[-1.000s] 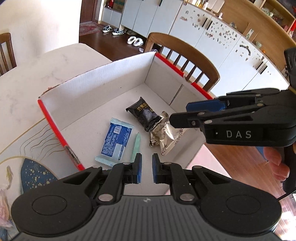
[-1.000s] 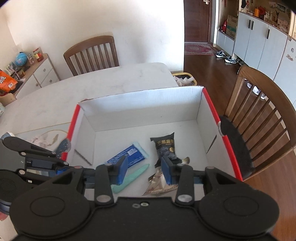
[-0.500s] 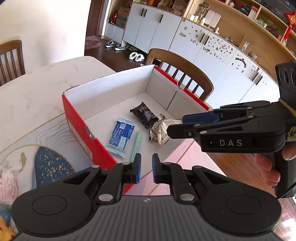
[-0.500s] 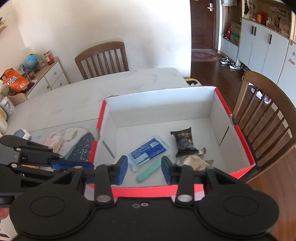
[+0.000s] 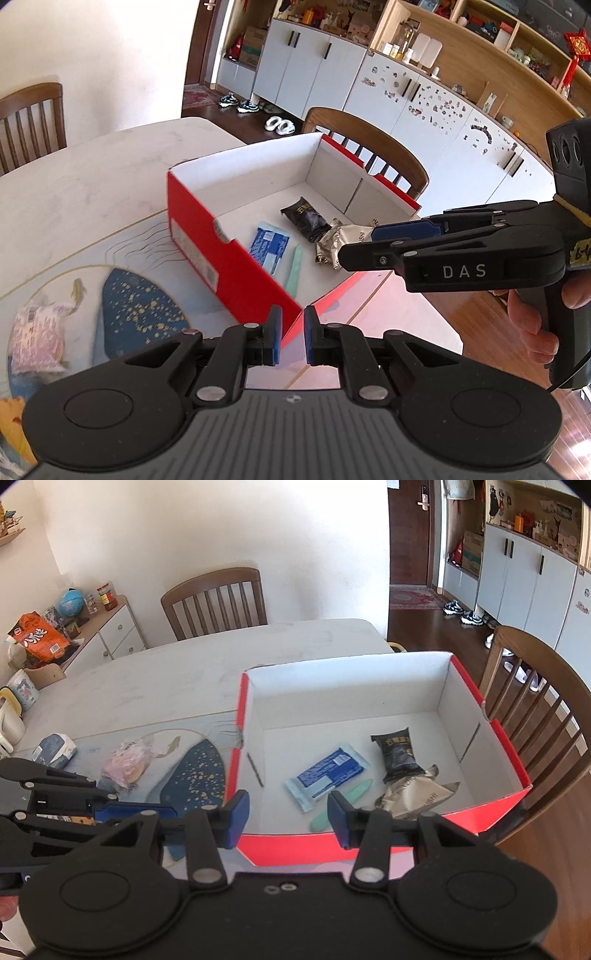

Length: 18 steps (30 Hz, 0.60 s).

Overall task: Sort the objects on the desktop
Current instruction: 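Withdraw both open grippers from the box back toward the table items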

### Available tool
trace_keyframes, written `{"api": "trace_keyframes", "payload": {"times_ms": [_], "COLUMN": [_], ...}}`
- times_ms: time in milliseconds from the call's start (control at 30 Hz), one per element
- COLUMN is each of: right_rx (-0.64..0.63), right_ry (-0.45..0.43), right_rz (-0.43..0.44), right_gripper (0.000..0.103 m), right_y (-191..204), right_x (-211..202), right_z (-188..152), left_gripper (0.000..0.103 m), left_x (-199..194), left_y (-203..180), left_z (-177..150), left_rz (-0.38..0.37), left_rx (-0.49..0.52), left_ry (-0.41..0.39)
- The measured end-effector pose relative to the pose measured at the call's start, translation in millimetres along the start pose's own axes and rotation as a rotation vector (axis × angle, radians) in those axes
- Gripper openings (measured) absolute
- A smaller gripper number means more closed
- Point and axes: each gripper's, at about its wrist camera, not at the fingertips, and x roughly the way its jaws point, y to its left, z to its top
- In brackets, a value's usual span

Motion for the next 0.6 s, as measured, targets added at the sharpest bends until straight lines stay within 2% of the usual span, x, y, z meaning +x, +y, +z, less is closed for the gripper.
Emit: {"api": "trace_keyframes", "payload": {"times_ms": [167,267,367,400,433,500,600], "right_rx": [-0.014,-0.039,-0.051,-0.055,-0.056,-0.059,-0.064], "right_ry": [-0.016,-0.036,-0.044,-0.043,-0.04,-0.035,-0.029], "right_rz": [0.008,0.006,0.015,0.015,0.018,0.024,0.035], "right_gripper": [0.055,0.068,0.068,0.068,0.068,0.068,0.069], "right_y": [19,32,44,48,51,58,68], "right_x": [-1,-2,-2,-1,1,3,6], "right_z": [-3,-4,-4,-4,-4,-4,-5], "left_gripper": [0.011,0.017,0.048,0.064,0.068,0.068,0.082], "left_x": [-16,-23,-31,-33,-36,-41,-47], "left_y": [12,22,33,36,38,44,54], "left_z": [-11,-17,-24,-26,-29,-34,-41], "left_rz": [0.006,0.017,0.015,0.015,0.015,0.02,0.023], "left_rx": [-0.011,-0.03,-0.054,-0.058,-0.059,-0.066,-0.082], "left_ry": [-0.019,-0.027,-0.033,-0.033,-0.035,-0.04,-0.047]}}
